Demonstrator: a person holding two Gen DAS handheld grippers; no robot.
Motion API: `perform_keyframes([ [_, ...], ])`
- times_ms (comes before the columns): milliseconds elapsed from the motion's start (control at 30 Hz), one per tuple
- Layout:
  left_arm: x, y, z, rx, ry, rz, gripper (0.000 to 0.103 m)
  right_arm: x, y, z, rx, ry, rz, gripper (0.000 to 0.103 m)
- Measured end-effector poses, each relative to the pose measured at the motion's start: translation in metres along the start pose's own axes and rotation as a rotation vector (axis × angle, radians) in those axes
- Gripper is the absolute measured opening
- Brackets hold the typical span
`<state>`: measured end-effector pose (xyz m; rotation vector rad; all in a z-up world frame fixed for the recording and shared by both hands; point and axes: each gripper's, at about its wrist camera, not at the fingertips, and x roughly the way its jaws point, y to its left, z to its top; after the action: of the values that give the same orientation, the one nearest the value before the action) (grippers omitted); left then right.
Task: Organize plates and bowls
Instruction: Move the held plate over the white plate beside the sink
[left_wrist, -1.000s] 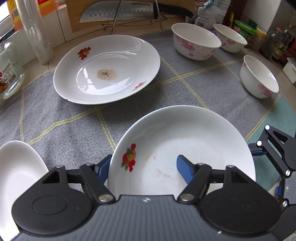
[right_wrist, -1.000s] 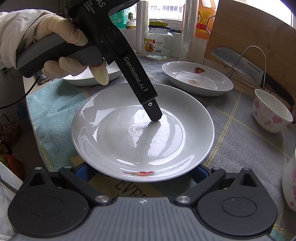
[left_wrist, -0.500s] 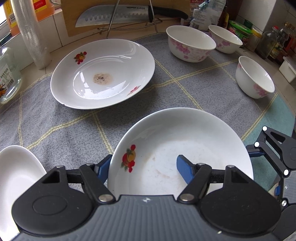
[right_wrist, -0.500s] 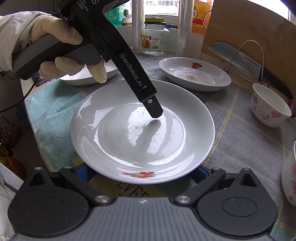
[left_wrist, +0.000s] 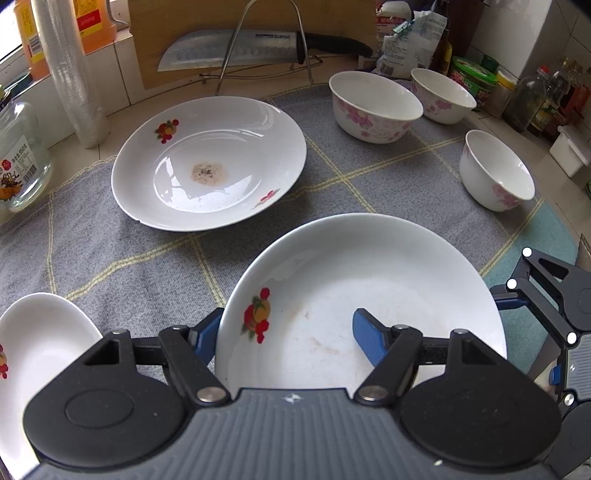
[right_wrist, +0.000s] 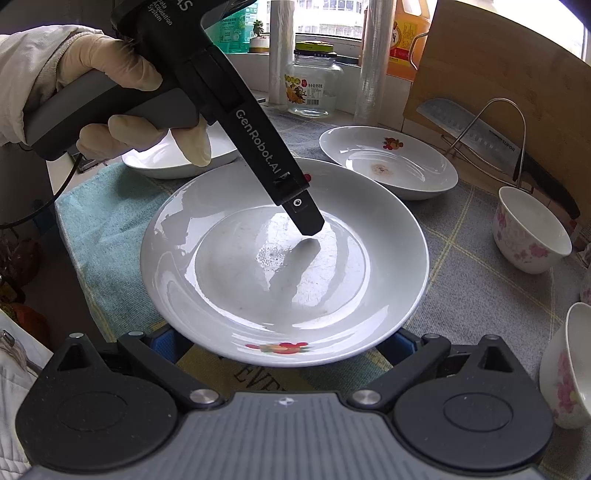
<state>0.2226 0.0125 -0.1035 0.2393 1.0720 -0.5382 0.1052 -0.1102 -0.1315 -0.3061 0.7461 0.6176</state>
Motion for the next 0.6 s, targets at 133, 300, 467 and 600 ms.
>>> perform_keyframes([
  [133,-0.011,0.004,0.000,-0.016,-0.017,0.010,0.073,-0.003,-0.001,0.011,-0.015,0.003,0.018,0.103],
  [300,-0.024,0.017,-0.001,-0.048,-0.041,0.022,0.073,-0.002,0.003,0.027,-0.050,-0.002,0.034,0.103],
  [467,-0.038,0.038,-0.007,-0.083,-0.066,0.043,0.073,0.004,0.010,0.046,-0.086,-0.009,0.052,0.103],
  [600,-0.047,0.056,-0.013,-0.113,-0.078,0.062,0.073,0.014,0.018,0.061,-0.110,-0.015,0.076,0.103],
])
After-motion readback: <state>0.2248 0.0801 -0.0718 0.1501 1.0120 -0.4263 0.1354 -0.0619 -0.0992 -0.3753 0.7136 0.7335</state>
